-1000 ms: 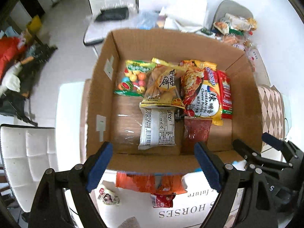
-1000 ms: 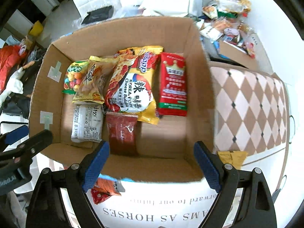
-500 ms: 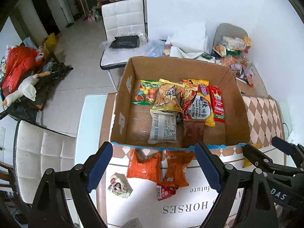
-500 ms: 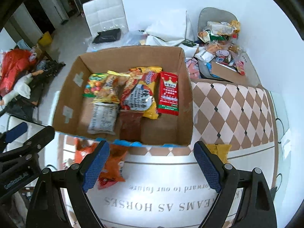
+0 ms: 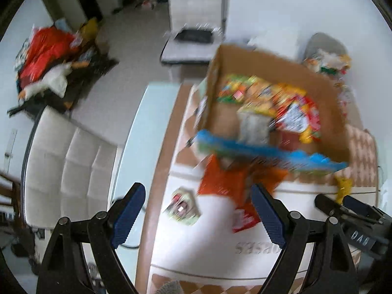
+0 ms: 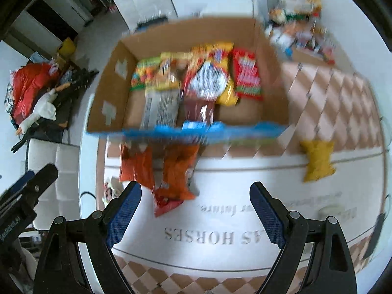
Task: Organize snacks
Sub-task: 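Open both tools and lift them away from the box, then grasp the orange chip bag with the right tool while the left tool grasps the small white-red pack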
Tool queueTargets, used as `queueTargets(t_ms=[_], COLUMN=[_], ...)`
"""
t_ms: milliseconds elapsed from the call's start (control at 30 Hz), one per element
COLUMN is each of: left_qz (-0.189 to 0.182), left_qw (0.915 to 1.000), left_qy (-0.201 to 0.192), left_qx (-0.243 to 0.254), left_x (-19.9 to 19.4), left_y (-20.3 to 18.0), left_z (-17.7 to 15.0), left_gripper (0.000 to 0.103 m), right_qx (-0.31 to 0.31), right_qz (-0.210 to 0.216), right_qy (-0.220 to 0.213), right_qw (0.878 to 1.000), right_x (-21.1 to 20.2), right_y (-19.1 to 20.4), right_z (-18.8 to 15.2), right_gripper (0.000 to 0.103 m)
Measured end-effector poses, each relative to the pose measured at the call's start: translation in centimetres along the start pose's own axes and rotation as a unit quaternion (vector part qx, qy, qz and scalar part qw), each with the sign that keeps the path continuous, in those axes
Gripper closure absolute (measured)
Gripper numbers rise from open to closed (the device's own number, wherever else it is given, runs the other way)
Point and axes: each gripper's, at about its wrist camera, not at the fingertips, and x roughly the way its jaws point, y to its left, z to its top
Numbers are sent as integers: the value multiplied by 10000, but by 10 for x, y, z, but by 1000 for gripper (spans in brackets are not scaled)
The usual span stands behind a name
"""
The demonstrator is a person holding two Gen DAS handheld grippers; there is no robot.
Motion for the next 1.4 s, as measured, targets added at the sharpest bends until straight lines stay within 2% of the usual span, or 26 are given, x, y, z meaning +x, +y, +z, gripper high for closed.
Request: queueTargets(t_ms=[133,267,433,567,700,733,800,967,1167,1267,1400], left_qz=[134,55,-146,-203,-267,-260,-232,-157,-156,-174,-230], left_qw=[9980,9928,9822,9761,9734,9735,9741,9785,9787,9787,9776], left_qy=[492,958,1561,1880,1994,1990,1975,1845,1890,1936,2057], left_qx=[-371,-718,-1033,-1068,-1094,-1094,-1076,-913,-792,-661,-377], left_x=[45,85,134,164,182,183,183,180,173,167,159], left_y=[29,47,55,54,54,54,55,51,41,35,18], left_z=[-14,-24,-32,-37,-42,-43,-45,-48,-62,-74,-97], left_gripper=[15,15,15,15,18,30,44,45,46,46,46], right_qx=[91,139,189,240,306,336,411,520,335,324,284], right_qz=[16,-38,-138,-185,-226,-231,-224,-213,-330,-348,-451], right_qy=[302,491,627,714,789,809,860,917,957,1048,1220], right_qw=[9995,9987,9978,9970,9962,9959,9952,9942,9943,9934,9911], right_x=[44,82,114,134,149,152,158,168,169,165,158], right_y=[10,19,27,32,34,34,34,37,44,33,12], right_z=[-4,-3,-2,-1,-2,-1,-2,-2,-8,-18,-36], right_gripper=[11,11,12,16,26,30,35,48,53,58,59])
